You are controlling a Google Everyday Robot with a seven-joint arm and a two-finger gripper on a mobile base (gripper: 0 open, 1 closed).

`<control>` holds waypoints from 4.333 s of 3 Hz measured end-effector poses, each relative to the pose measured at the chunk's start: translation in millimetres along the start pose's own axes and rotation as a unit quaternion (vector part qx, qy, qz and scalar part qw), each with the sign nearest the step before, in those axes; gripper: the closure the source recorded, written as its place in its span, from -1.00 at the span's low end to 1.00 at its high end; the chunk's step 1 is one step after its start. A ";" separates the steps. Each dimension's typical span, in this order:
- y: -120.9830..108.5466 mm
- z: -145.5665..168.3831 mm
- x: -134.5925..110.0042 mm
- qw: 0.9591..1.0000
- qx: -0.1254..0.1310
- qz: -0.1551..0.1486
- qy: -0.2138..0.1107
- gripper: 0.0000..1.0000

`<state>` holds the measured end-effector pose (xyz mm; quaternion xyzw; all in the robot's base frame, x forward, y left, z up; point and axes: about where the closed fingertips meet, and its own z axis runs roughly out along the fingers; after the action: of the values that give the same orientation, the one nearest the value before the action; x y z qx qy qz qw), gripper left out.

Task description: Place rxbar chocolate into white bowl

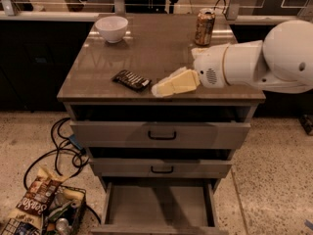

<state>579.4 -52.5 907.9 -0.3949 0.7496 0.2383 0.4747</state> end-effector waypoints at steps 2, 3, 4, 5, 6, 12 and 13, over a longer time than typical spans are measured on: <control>5.2 94.1 4.9 0.997 -0.032 0.018 -0.068 -1.00; -2.8 116.4 -8.1 0.996 -0.035 0.013 -0.081 -1.00; -11.6 136.1 -14.1 0.995 -0.044 0.012 -0.087 -1.00; -10.7 153.5 -11.7 0.994 -0.055 0.018 -0.090 -1.00; -0.8 160.7 0.4 0.994 -0.060 0.028 -0.085 -1.00; 23.9 150.5 24.0 0.995 -0.044 0.040 -0.077 1.00; 24.0 150.5 24.0 0.995 -0.044 0.040 -0.077 1.00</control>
Offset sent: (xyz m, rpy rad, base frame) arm 0.0696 0.0942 -0.0632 0.2182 -0.0511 0.0474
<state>632.9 62.7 820.3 -0.3660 0.7145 0.3196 0.5033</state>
